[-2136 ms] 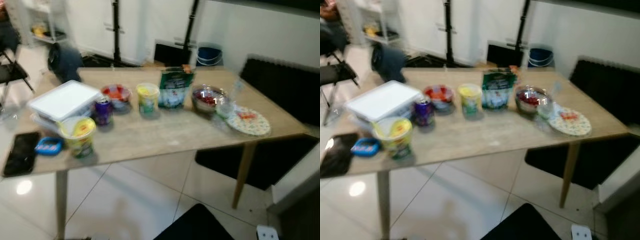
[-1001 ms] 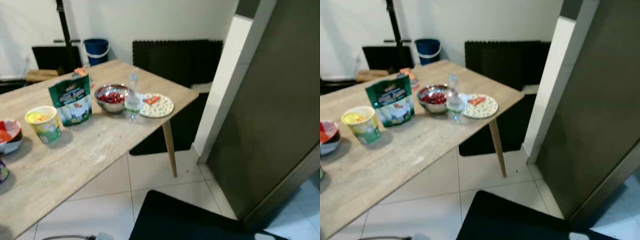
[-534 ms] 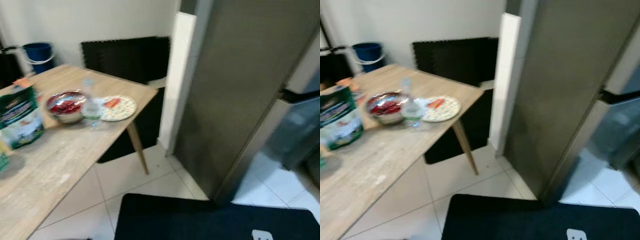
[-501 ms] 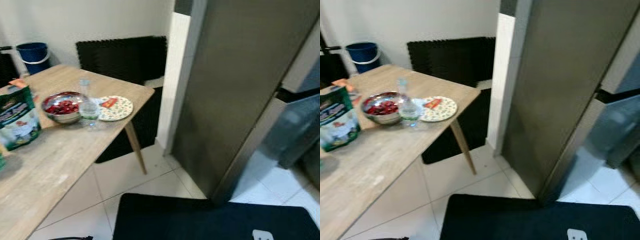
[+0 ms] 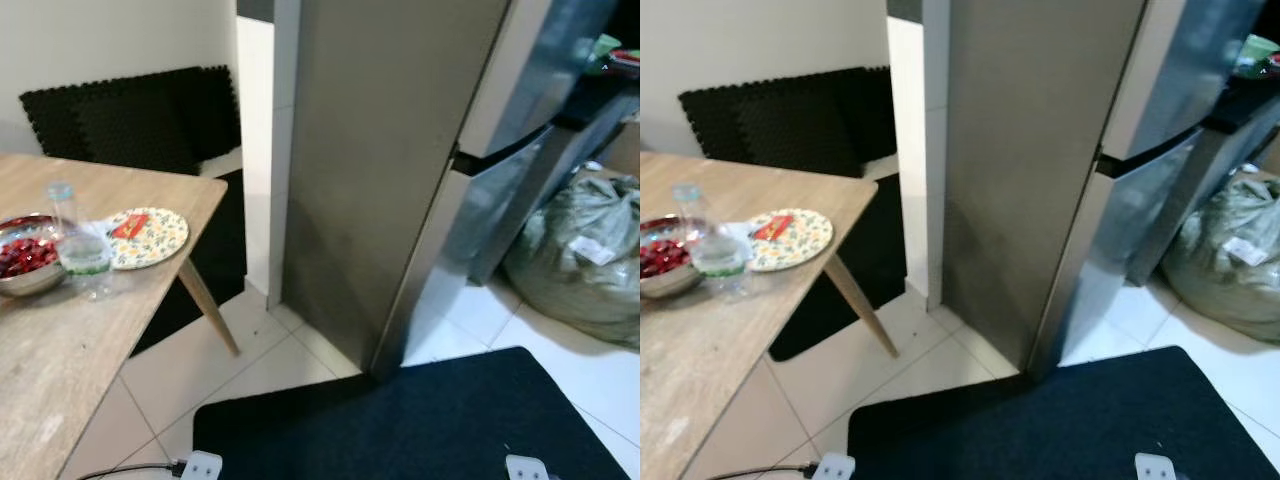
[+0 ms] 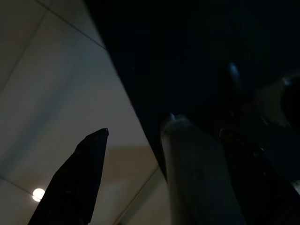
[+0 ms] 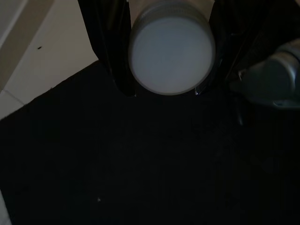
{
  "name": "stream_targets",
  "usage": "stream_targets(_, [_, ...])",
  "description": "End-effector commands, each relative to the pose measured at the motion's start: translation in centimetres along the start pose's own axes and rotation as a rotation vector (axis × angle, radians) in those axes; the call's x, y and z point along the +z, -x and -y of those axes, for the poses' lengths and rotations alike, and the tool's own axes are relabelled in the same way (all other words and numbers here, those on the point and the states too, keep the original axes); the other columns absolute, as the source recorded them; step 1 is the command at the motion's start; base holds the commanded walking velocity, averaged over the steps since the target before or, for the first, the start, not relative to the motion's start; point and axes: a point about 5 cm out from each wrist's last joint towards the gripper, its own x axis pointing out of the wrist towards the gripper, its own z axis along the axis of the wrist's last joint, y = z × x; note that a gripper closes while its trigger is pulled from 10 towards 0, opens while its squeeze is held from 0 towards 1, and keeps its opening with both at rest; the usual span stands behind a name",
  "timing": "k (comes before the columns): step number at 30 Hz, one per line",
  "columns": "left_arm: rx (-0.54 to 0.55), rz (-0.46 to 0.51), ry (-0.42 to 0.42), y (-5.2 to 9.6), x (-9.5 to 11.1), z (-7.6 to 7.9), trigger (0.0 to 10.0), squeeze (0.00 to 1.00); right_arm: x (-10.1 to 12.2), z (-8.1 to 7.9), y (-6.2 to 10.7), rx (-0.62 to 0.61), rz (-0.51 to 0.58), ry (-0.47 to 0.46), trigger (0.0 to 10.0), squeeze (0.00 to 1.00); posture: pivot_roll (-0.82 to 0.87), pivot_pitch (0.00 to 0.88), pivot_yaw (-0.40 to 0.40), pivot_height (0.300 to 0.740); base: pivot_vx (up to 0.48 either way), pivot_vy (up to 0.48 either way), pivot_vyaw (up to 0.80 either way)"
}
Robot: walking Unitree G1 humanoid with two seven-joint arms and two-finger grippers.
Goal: Restocking fridge
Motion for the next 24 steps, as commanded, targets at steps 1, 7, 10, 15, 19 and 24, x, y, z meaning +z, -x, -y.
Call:
stream_targets(1, [-0.006,-0.020,0.013,0.01,-0.52,0.28,10.0,0.00,-0.31,0.17,0.04,-0.009,-0.012,-0.005,10.0,0.00,-0.06,0.000,-0.052,0.740,0.000,0.000,-0.80])
stream_targets(7, [-0.010,-0.023,0.013,0.01,-0.58,0.40,10.0,0.00,-0.45,0.22,0.06,-0.012,-0.015,-0.005,10.0,0.00,-0.06,0.000,-0.052,0.740,0.000,0.000,-0.80])
stream_targets(10, [-0.012,-0.023,0.014,0.00,-0.57,0.42,10.0,0.00,-0.44,0.24,0.06,-0.012,-0.015,-0.005,10.0,0.00,-0.06,0.000,-0.053,0.740,0.000,0.000,-0.80])
stream_targets(15, [-0.012,-0.023,0.014,0.00,-0.56,0.45,10.0,0.00,-0.39,0.24,0.06,-0.013,-0.014,-0.005,10.0,0.00,-0.06,0.000,-0.053,0.740,0.000,0.000,-0.80])
stream_targets(19, [-0.015,-0.025,0.010,-0.01,-0.57,0.51,10.0,0.00,-0.34,0.16,0.04,-0.012,-0.013,-0.003,10.0,0.00,-0.06,0.000,-0.053,0.740,0.000,0.000,-0.80])
stream_targets(24, [-0.015,-0.026,0.010,-0.01,-0.60,0.56,10.0,0.00,-0.31,0.09,0.03,-0.010,-0.012,-0.001,10.0,0.00,-0.06,0.000,-0.053,0.740,0.000,0.000,-0.80])
